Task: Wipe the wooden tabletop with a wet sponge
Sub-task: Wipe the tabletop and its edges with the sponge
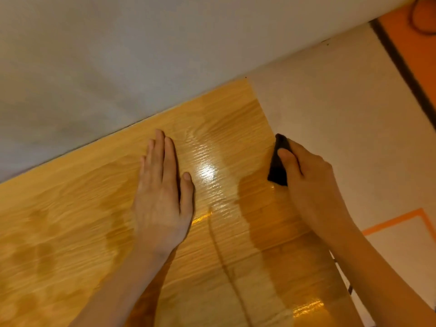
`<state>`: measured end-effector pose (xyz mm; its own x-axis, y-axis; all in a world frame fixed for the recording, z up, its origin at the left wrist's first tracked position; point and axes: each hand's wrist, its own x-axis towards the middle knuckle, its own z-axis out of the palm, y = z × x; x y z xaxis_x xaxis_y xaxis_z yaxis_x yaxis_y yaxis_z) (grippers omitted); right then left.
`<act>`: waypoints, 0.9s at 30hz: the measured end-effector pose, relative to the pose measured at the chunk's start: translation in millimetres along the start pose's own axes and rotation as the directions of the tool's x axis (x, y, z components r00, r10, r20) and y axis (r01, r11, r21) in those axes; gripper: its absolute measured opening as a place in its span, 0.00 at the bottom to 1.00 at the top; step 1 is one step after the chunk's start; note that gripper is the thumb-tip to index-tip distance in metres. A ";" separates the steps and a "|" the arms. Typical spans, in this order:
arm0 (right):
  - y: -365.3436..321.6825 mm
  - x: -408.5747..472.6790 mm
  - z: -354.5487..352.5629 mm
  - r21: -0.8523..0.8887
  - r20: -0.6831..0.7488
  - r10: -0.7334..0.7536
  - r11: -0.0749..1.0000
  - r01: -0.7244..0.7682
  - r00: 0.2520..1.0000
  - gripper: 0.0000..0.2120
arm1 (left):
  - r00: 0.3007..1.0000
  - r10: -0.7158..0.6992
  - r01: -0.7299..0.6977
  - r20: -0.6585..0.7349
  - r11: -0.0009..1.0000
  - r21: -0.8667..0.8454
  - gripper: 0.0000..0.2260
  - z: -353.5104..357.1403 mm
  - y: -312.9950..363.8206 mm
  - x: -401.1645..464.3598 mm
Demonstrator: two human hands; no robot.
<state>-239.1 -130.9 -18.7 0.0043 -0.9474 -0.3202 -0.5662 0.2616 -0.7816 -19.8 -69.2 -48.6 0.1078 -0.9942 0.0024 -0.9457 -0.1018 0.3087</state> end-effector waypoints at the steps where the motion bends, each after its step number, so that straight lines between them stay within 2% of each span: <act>1: -8.1 17.2 5.1 -0.019 -0.001 -0.018 1.000 0.018 1.000 0.14 | 1.000 -0.002 0.002 0.001 1.000 0.003 0.27 0.0 -1.0 0.6; 4: -31.8 75.0 21.3 -0.037 -0.017 -0.115 0.993 0.115 0.993 0.15 | 1.000 0.002 -0.002 0.001 1.000 0.016 0.27 1.2 -0.4 -1.2; 8: -50.5 127.4 31.5 -0.046 -0.040 -0.169 0.985 0.167 0.985 0.13 | 1.000 0.000 0.000 -0.003 1.000 0.007 0.27 2.2 1.8 -3.6; 10: -55.1 129.8 31.3 -0.086 -0.021 -0.289 0.954 0.287 0.957 0.13 | 1.000 0.004 -0.004 -0.012 1.000 -0.005 0.27 1.5 1.9 -3.2; 12: -56.0 124.7 27.7 -0.235 0.089 -0.465 0.849 0.472 0.881 0.17 | 1.000 0.001 -0.001 -0.016 1.000 -0.026 0.27 0.5 1.4 -2.4; 14: -57.3 123.9 22.0 -0.368 0.281 -0.548 0.697 0.616 0.788 0.17 | 1.000 -0.008 0.008 -0.010 0.999 -0.041 0.27 -0.1 1.6 -1.8; 16: -65.2 131.1 15.9 -0.435 0.416 -0.515 0.611 0.662 0.749 0.17 | 1.000 -0.010 0.010 -0.003 0.999 -0.043 0.28 -0.7 1.9 -0.8; 19: -82.8 139.8 24.5 -0.503 0.535 -0.414 0.545 0.671 0.737 0.17 | 1.000 0.001 -0.001 0.005 1.000 -0.025 0.28 -0.4 0.3 1.1; 24: -118.7 110.8 103.0 -0.421 0.622 -0.415 0.538 0.730 0.664 0.16 | 1.000 -0.002 0.001 -0.015 0.998 -0.067 0.27 -1.1 -1.2 -1.0; 27: -131.7 96.1 126.9 -0.401 0.634 -0.423 0.537 0.742 0.648 0.17 | 0.999 -0.030 0.026 -0.014 0.978 -0.205 0.26 -6.3 -1.9 -0.1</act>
<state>-59.6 -233.0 -14.5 0.7645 -0.6074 -0.2160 -0.6311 -0.6370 -0.4427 -16.1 -68.7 -43.1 0.1403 -0.9901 0.0066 -0.8594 -0.1184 0.4973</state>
